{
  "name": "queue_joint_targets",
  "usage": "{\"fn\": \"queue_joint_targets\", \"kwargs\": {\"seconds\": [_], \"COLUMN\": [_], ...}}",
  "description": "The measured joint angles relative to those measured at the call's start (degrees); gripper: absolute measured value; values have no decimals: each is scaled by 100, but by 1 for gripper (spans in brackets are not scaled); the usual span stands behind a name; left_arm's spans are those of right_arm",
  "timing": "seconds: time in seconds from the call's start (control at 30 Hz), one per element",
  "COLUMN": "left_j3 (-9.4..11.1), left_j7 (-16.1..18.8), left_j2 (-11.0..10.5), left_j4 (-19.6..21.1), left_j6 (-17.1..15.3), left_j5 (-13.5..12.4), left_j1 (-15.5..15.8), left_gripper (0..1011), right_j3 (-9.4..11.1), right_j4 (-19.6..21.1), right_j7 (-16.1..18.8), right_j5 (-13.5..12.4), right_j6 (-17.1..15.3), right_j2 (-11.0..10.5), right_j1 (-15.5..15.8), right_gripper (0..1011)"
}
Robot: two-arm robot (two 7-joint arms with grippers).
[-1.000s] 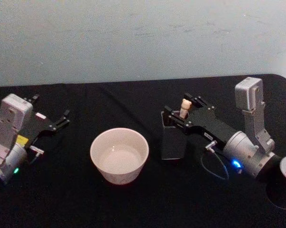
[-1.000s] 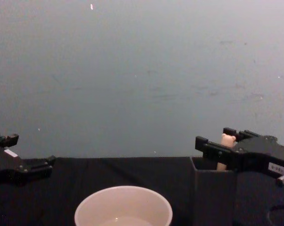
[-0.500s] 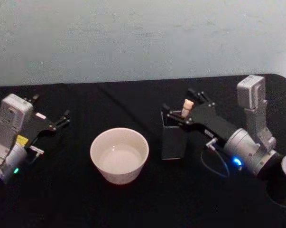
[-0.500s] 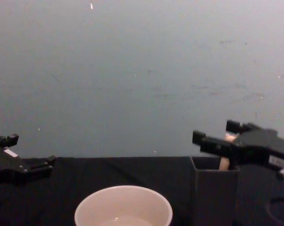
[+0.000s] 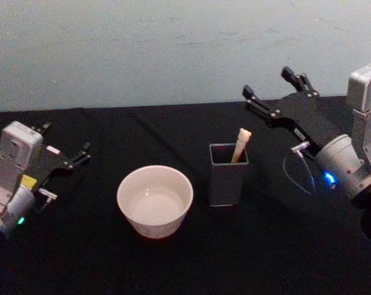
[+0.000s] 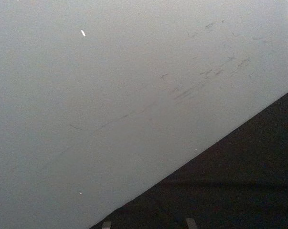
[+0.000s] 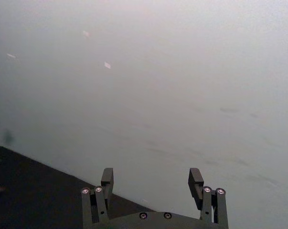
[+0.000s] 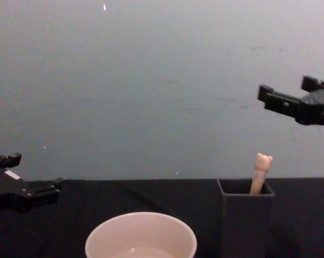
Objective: Pick up the stirring spoon with one hand, stir inside the cup, then place it back in its original position.
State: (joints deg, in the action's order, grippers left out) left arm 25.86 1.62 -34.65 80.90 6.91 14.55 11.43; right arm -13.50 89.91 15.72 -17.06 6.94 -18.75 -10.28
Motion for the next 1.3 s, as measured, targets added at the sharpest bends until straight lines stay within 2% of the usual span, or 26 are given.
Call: {"fn": "queue_joint_targets", "kwargs": {"seconds": [0.13,0.37,0.73,1.3], "left_j3": [0,0,0,0], "left_j7": [0,0,0,0], "left_j2": [0,0,0,0], "left_j4": [0,0,0,0], "left_j6": [0,0,0,0], "left_j5": [0,0,0,0], "left_j1": [0,0,0,0], "left_gripper": [1001,1001,1002,1001], "right_j3": [122,187,89,93], "right_j4": [-185,-588,-1075,-1031], "right_j7": [-384,-779,-610,-614], "right_j5": [257,584,758,740], "right_j6": [-195,-405,-728,-700], "right_j2": [103,295,449,435], "right_j1": [33,113,122,118], "right_gripper": [1000,1000,1000,1000]}}
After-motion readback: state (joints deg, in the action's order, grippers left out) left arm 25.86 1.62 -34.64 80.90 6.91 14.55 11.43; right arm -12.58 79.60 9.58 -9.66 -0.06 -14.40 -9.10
